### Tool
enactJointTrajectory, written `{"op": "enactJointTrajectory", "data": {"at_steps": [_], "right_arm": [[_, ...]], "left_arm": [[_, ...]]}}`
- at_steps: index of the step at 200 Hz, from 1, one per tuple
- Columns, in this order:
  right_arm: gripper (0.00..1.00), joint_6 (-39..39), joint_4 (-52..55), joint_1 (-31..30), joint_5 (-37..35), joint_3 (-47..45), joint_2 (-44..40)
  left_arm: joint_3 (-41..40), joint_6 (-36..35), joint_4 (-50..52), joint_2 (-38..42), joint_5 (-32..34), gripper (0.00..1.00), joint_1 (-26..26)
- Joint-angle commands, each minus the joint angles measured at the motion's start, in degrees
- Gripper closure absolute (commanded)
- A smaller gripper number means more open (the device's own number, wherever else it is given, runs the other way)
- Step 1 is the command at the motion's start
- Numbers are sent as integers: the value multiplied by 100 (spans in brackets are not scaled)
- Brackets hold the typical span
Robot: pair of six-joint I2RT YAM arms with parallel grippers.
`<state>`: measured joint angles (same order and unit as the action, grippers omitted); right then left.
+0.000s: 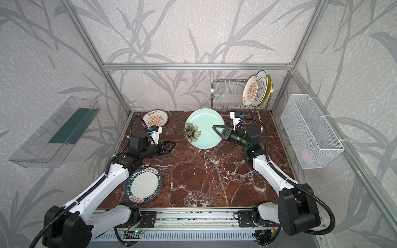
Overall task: Load plates into a dish rack
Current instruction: Place the plate on the dish rack.
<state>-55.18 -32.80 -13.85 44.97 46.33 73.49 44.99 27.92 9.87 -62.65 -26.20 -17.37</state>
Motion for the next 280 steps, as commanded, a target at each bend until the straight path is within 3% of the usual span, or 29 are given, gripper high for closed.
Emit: {"op": "enactJointTrajectory", "data": {"at_steps": [1,42,134,212,280], "right_arm": [[100,-248,-491,181,261,506,-282],[100,-218,-201,670,344,1036,-361],[100,954,1568,1519,-45,2570,-444],[100,2443,3088,1561,-1446,3745,-230],[100,3014,3564,1569,-2362,4801,443]], "left_arm": [[127,-140,167,104,90,49,23],[147,-227,215,172,34,49,23],[291,-264,221,289,-58,50,21],[965,-570,828,357,-88,50,23],[1287,-759,1187,438,-422,50,23]]}}
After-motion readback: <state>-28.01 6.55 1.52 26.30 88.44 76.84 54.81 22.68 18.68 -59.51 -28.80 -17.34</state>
